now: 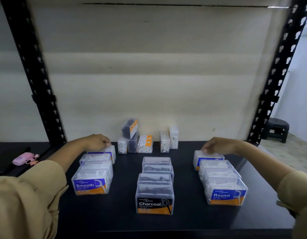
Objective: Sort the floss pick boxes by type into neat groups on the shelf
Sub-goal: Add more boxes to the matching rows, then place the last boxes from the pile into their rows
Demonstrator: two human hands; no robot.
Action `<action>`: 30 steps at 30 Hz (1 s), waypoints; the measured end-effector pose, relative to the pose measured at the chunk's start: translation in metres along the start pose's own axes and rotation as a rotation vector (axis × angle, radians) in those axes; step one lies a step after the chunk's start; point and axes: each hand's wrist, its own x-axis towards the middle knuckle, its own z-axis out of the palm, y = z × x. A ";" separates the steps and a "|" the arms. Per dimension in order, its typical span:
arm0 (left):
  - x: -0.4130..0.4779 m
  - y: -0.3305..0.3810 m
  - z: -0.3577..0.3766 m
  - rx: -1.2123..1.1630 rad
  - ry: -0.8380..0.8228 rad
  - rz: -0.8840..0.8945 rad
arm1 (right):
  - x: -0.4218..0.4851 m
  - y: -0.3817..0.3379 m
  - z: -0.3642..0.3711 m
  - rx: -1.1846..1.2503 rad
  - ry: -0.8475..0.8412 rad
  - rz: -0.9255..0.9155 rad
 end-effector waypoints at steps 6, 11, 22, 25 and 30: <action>-0.002 -0.001 0.000 -0.062 -0.060 0.001 | -0.006 -0.001 -0.001 0.000 -0.027 0.002; -0.003 -0.002 0.001 -0.090 -0.061 0.000 | -0.008 0.001 -0.002 0.026 -0.050 0.010; 0.014 0.063 -0.006 -0.334 0.588 -0.046 | 0.036 -0.071 0.009 -0.011 0.482 -0.068; 0.023 0.079 -0.004 -0.283 0.539 -0.091 | 0.059 -0.086 0.019 -0.005 0.527 0.034; 0.035 0.083 -0.001 -0.161 0.464 -0.180 | 0.086 -0.096 0.027 0.000 0.504 0.193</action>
